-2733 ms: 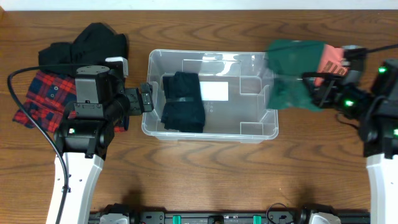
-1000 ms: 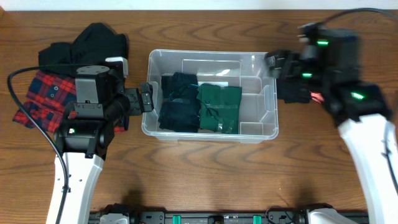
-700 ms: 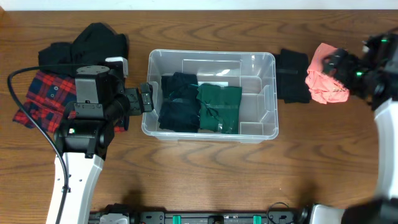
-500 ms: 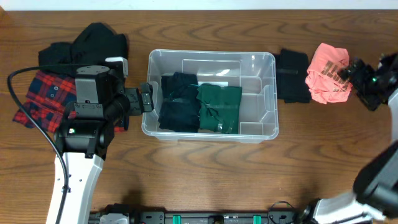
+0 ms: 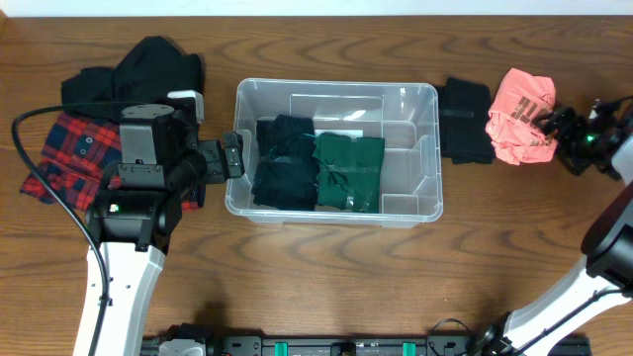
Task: Pack container
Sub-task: 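Grasp the pink printed shirt with the right gripper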
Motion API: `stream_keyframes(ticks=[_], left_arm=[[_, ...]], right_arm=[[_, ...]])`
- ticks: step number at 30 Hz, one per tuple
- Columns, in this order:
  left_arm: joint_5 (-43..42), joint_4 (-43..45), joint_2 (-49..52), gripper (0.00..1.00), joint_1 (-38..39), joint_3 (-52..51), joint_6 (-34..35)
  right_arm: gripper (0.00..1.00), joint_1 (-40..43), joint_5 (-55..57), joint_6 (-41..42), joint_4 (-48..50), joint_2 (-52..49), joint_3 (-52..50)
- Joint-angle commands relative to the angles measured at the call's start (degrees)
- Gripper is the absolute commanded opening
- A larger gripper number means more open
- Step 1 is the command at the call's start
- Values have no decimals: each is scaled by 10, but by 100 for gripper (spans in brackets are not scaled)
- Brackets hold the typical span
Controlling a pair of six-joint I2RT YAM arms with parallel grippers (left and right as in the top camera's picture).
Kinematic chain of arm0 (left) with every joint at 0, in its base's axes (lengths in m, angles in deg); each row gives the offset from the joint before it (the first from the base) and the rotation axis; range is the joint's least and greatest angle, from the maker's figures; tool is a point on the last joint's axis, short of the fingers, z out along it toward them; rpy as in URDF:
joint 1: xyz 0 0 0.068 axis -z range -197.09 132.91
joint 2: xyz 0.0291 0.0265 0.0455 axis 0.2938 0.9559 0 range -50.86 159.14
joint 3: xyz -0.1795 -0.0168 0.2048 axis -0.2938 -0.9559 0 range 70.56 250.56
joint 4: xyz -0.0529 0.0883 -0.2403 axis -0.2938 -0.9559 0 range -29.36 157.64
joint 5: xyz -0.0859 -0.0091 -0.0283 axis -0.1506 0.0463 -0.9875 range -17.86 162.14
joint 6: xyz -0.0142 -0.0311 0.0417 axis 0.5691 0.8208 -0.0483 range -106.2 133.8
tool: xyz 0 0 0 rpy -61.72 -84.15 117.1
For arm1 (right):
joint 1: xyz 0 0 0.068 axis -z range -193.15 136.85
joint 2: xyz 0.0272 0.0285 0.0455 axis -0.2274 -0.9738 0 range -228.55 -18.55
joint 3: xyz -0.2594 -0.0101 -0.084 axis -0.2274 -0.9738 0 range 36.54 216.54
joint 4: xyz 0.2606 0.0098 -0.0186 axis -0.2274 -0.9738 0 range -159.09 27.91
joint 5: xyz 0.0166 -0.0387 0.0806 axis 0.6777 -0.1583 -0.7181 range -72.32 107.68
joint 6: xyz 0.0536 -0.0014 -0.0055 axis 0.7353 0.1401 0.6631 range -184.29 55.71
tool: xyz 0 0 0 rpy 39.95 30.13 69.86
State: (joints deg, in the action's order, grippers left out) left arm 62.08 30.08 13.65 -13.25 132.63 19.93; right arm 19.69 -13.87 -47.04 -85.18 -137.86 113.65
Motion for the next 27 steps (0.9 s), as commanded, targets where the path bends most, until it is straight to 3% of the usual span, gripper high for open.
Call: stream_keyframes(ticks=[1,2,8,10,18,27], left_arm=[[7,-2,0,98,-3,7,-5],[7,-2,0,98,-3,7,-5],[7,-2,0,98,-3,7,-5],[7,-2,0,98,-3,7,-5],[7,-2,0,98,-3,7,-5],[7,-2,0,98,-3,7,-5]], right_arm=[[82,-18,-32,-1,7,-17,0],[76,-22,-29,0,7,-17,0],[9,-25,-12,27,-16,-13,0],[1,-20,-12,38,-40,-1,0],[1,-26,-33,30,-174,184,1],[1,-126,-81,7,-271,454,1]])
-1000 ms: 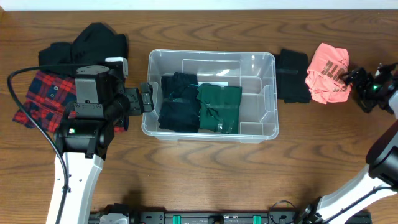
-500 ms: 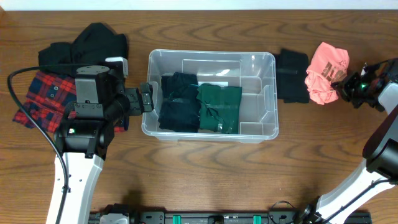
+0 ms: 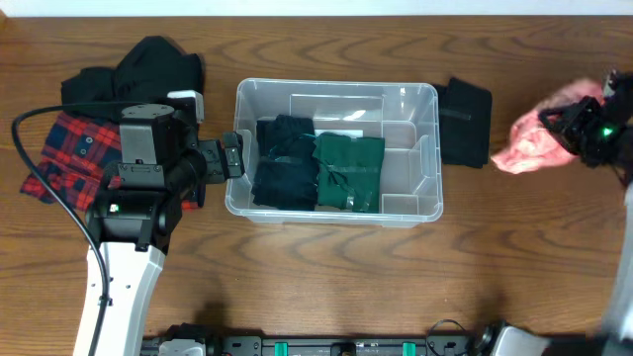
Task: Pack container
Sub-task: 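Grasp the pink printed shirt with the right gripper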
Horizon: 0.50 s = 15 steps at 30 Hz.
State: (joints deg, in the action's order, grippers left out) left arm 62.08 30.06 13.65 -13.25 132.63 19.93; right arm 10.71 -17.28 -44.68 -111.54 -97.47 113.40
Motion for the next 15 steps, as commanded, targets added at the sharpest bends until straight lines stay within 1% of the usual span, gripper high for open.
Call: stream_keyframes(ticks=[1,4,7,9,12,15], left_arm=[[7,-1,0,98,-3,7,-5],[7,-1,0,98,-3,7,-5],[7,-1,0,98,-3,7,-5],[7,-1,0,98,-3,7,-5],[7,-2,0,98,-3,7,-5],[7,-1,0,98,-3,7,-5]], right_arm=[[1,-53,-60,-17,-8,71,3],[1,-108,-91,-6,-8,107,3],[1,-170,-129,29,-4,115,3],[1,-207,-127,32,2,111,1],[1,-255,-96,43,12,99,-6],[1,-293,-81,53,45,73,-21]])
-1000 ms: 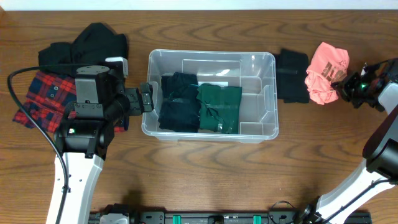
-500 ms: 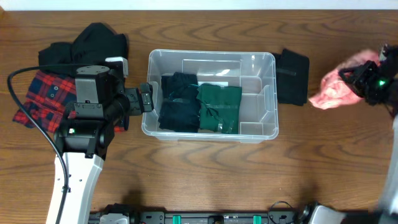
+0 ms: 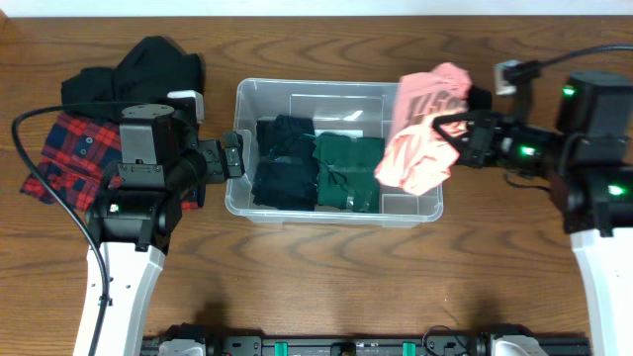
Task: Pack container
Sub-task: 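Grasp the pink printed shirt with the right gripper, then lower the pink shirt into the bin's right side and release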
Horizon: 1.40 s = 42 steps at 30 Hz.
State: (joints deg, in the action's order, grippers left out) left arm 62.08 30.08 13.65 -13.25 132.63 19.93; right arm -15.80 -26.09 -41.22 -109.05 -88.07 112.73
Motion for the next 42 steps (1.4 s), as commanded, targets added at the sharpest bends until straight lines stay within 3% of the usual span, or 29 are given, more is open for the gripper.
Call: stream_keyframes(ticks=[1,12,15,20,22,23,25,27,33,34,36,39,42], left_arm=[[7,-2,0,98,-3,7,-5],[7,-2,0,98,-3,7,-5],[7,-2,0,98,-3,7,-5],[7,-2,0,98,-3,7,-5],[7,-2,0,98,-3,7,-5],[7,-2,0,98,-3,7,-5],[7,-2,0,98,-3,7,-5],[7,-2,0,98,-3,7,-5],[7,-2,0,98,-3,7,-5],[7,-2,0,98,-3,7,-5],[7,-2,0,98,-3,7,-5],[7,-2,0,98,-3,7,-5],[7,-2,0,98,-3,7,-5]], right_arm=[[1,-37,7,28,34,-31,-19],[1,-110,29,91,249,-161,-117],[1,-107,46,92,242,-187,-131],[1,-101,170,59,166,-193,-145],[11,-101,186,20,147,-193,-145],[27,-101,187,-2,142,-193,-145],[40,-101,188,-26,129,-192,-144],[40,-100,189,-28,122,-189,-141],[18,-102,224,-27,107,-140,-110],[18,-103,241,-24,101,-128,-103],[22,-108,297,-23,77,-104,-83],[36,-120,401,-19,32,-79,-56],[43,-129,426,-21,20,-69,-49]])
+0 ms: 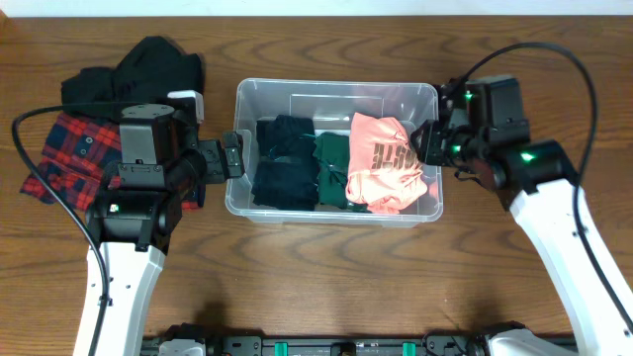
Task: Pack container
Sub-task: 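Lower the pink shirt into the bin's right side and release, then grasp the black folded garment at the right with the right gripper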
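A clear plastic bin point(336, 87) stands mid-table. Three garments lie in it side by side: a dark one point(282, 163) on the left, a green one point(331, 168) in the middle, and a pink one with dark lettering point(384, 163) on the right. My right gripper point(427, 145) sits over the bin's right wall, at the pink garment's right edge, and seems shut on that edge. My left gripper point(235, 156) rests against the outside of the bin's left wall; its fingers look apart, with nothing in them.
A black garment pile point(138, 69) and a red plaid shirt point(54, 158) lie on the table at the left, partly under my left arm. My right arm covers the table just right of the bin. Cables arc above both arms.
The pink garment hung from my right gripper above the bin's right end. It now lies inside the bin on the right, and the gripper is lower, at the bin's right wall. The left arm is unchanged.
First the pink garment lay on the table at the far right, my right gripper on it. Then it was lifted there, then held over the bin's right end. Now it lies in the bin beside the green one. My left arm stayed at the bin's left wall throughout.
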Motion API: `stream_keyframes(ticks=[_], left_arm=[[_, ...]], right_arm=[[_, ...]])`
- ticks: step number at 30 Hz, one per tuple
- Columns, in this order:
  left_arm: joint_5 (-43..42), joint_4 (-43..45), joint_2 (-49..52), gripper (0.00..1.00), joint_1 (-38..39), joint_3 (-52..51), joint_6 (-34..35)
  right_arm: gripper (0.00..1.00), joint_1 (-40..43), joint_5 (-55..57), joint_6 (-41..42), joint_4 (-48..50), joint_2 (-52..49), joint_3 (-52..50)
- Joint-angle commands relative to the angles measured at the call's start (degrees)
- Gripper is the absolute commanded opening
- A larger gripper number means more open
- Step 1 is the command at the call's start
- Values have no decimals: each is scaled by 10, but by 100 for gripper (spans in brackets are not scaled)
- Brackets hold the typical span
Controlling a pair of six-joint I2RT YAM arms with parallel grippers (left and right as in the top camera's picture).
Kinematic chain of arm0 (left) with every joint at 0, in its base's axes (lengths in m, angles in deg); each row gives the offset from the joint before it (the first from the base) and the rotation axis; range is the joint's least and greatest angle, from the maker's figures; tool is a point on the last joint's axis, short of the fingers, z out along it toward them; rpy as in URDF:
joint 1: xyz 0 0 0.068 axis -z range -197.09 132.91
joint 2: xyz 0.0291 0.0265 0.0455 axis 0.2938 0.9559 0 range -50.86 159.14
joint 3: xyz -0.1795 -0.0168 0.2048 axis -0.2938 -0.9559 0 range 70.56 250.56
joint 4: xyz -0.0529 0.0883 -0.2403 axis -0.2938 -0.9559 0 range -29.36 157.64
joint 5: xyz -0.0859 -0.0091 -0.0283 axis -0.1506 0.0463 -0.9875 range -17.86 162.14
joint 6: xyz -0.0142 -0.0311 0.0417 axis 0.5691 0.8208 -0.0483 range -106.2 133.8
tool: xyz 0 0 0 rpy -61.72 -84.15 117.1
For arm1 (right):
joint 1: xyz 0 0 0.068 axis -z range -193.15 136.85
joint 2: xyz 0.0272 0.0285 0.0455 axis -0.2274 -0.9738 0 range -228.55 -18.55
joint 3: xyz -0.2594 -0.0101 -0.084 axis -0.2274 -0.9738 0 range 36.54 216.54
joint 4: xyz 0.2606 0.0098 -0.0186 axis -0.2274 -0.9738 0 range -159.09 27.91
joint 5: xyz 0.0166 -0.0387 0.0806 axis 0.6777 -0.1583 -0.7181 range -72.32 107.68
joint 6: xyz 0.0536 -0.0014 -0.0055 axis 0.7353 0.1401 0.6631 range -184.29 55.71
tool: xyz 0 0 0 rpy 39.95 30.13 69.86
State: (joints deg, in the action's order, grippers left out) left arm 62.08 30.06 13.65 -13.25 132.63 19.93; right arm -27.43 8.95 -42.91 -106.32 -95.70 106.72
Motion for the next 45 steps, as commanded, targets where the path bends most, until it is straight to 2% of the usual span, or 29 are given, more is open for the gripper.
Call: stream_keyframes(ticks=[1,4,5,13,17,21,24,27,30,33,36,39,45], left_arm=[[7,-2,0,98,-3,7,-5],[7,-1,0,98,-3,7,-5],[7,-1,0,98,-3,7,-5],[7,-2,0,98,-3,7,-5],[7,-1,0,98,-3,7,-5],[7,-1,0,98,-3,7,-5],[7,-1,0,98,-3,7,-5],[7,-1,0,98,-3,7,-5],[7,-1,0,98,-3,7,-5],[7,-1,0,98,-3,7,-5],[7,-1,0,98,-3,7,-5],[7,-1,0,98,-3,7,-5],[7,-1,0,98,-3,7,-5]], right_arm=[[39,-16,68,-5,-8,6,11],[23,-33,55,-4,-8,-13,10],[21,-43,52,-3,-5,-28,10],[14,-116,57,-2,30,-198,10],[11,-117,95,44,24,-281,10],[12,-112,98,47,20,-311,10],[18,-112,98,18,12,-294,20],[30,-113,97,-21,-4,-245,45],[63,-109,86,-42,-10,-169,75],[79,-85,77,-43,1,-96,97],[84,-35,48,-40,15,-50,102],[85,42,5,-32,11,-40,102],[88,211,-94,-38,7,-104,101]])
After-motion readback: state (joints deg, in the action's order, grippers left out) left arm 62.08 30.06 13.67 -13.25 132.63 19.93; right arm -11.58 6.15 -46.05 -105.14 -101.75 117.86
